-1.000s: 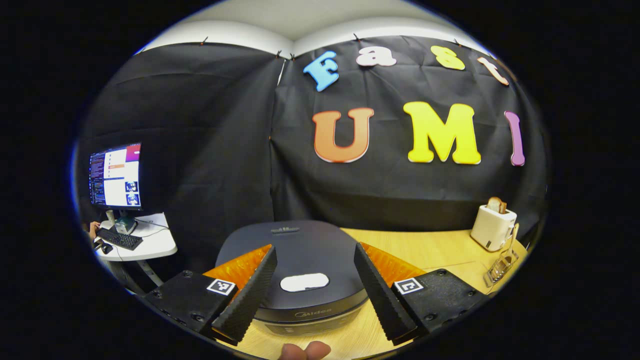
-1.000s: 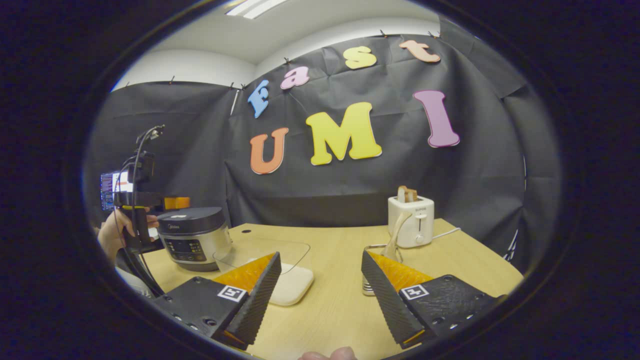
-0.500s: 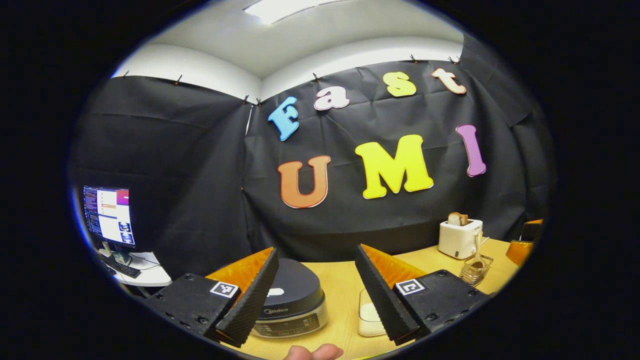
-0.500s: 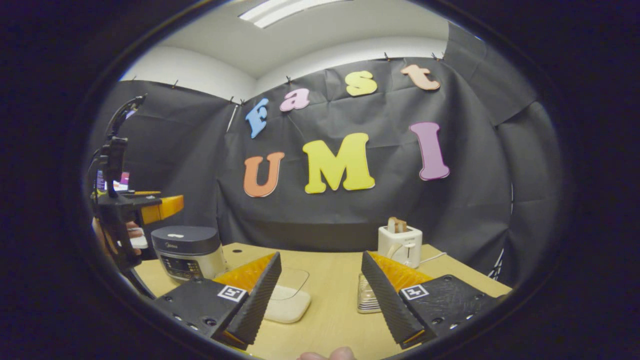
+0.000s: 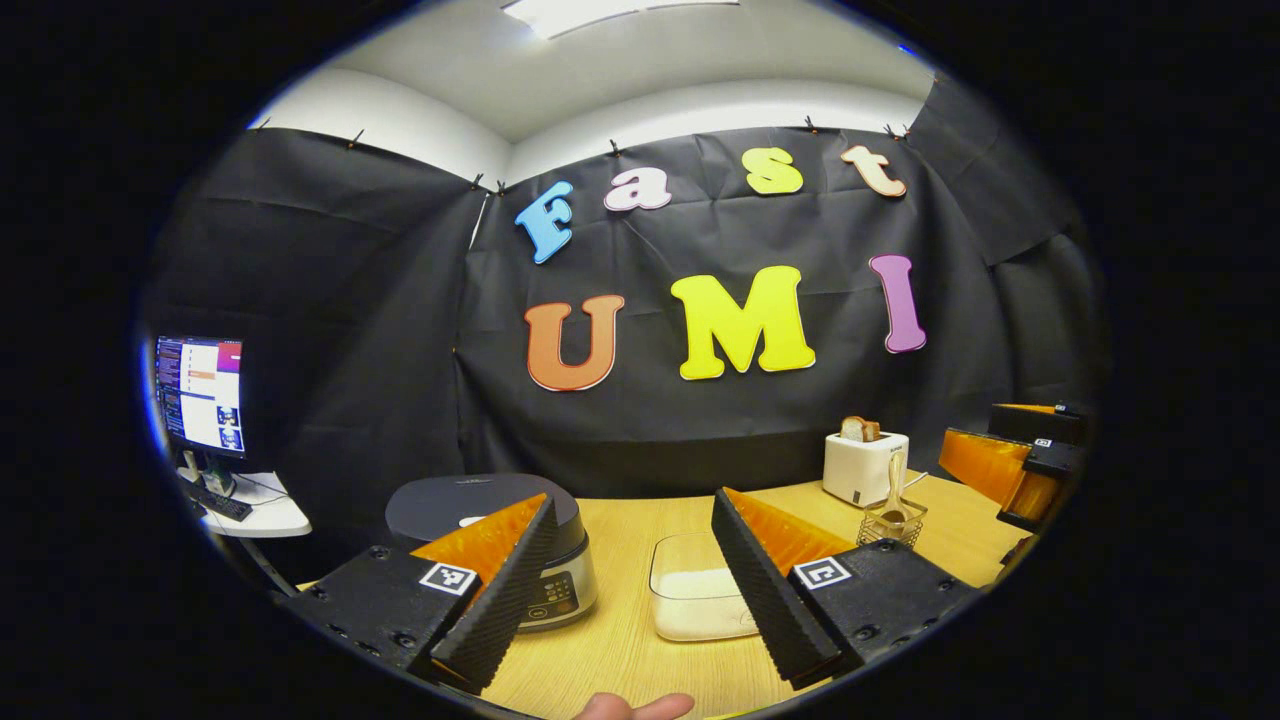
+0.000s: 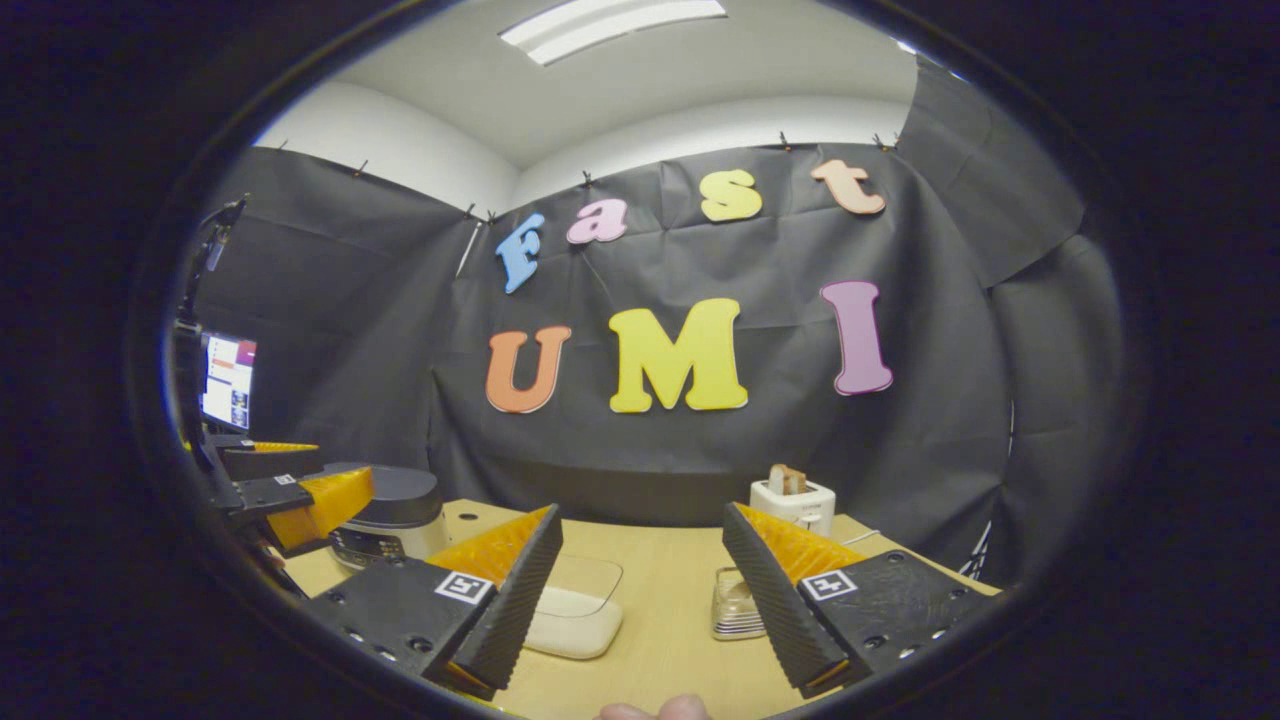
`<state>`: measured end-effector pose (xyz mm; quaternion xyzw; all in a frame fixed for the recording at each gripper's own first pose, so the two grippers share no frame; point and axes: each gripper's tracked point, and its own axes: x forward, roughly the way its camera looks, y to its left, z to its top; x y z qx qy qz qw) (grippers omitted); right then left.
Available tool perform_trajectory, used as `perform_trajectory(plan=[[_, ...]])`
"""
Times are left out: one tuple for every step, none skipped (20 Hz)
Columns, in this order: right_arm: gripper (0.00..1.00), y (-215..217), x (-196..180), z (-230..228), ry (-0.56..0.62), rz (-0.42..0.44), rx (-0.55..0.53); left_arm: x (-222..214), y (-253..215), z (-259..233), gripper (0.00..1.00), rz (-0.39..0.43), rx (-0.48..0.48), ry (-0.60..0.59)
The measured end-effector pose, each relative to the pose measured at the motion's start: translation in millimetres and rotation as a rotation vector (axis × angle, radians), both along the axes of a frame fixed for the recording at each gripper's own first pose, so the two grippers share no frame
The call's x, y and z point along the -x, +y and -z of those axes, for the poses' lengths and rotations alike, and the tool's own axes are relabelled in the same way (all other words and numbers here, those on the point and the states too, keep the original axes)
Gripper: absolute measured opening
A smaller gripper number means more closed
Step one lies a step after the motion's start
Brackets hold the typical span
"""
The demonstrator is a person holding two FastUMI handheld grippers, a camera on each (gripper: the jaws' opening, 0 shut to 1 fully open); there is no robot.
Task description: Close the left gripper, press the button to open the rice cooker; take a wooden spoon from the chopstick holder with the right hand, scoop a spoonful of rice and pour it into the rice cooker, then put the wooden spoon back into the chopstick holder.
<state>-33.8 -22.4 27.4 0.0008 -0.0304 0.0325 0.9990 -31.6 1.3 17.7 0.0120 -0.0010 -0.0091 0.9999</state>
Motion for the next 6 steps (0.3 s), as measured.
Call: perform_trajectory(plan=[[0.96,2,0,0,0.001,0.003,-0.001,3,4,0,0.99,-0.019,0.006,-0.005],[0.96,3,1,-1,0.001,0.010,-0.002,3,5,-2,0.99,-0.030,0.022,-0.015],[0.92,3,2,-1,0.001,0.021,0.000,3,3,-1,0.94,-0.025,0.042,-0.012],[0.92,3,3,-3,-0.005,0.034,0.004,2,-4,-1,0.98,-0.004,0.054,-0.009],[0.96,4,4,-5,-0.013,0.044,0.007,0,-10,-2,0.99,0.018,0.055,-0.007],[0.96,5,5,-7,-0.018,0.050,0.013,-1,-10,-3,0.99,0.024,0.049,-0.007]])
